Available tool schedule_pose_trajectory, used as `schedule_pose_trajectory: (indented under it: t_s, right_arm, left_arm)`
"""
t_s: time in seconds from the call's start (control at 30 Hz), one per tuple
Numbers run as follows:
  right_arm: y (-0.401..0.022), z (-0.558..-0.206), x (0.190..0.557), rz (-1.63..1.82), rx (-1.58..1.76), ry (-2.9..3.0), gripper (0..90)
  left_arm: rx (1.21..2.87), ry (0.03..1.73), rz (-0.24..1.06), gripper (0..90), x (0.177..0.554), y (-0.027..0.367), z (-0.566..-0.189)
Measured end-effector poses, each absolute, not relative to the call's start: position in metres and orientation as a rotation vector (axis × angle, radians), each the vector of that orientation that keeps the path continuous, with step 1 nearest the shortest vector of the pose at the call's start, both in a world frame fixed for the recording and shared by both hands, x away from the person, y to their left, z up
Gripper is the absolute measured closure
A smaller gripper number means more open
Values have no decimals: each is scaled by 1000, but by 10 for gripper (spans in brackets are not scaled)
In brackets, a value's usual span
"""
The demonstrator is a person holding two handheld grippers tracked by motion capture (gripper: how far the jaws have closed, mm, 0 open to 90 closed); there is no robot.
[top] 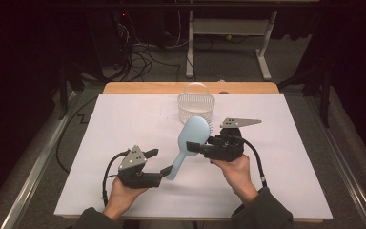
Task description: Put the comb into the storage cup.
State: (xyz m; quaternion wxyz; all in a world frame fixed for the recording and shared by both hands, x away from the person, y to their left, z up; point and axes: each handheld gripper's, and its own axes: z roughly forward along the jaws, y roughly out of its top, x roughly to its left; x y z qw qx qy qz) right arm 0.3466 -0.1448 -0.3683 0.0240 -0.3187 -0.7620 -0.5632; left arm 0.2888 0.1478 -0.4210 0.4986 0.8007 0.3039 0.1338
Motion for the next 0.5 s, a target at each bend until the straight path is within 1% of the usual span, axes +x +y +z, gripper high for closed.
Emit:
schedule_pose_trajectory:
  t_s: [0.03, 0.13, 0.2, 0.5]
  right_arm:
    - [-146, -368, 347, -1744, -988, -2357, 569]
    - [-148, -367, 346, -1745, -994, -2358, 568]
    - [-150, -366, 346, -1745, -996, -2363, 568]
    - [-161, -362, 346, -1754, -1024, -2368, 567]
  left_arm:
    - [1936, 741, 317, 199, 289, 148, -421]
    - [1946, 756, 322, 193, 290, 151, -421]
    - [1949, 763, 321, 168, 290, 152, -421]
    - [1948, 781, 330, 153, 291, 160, -421]
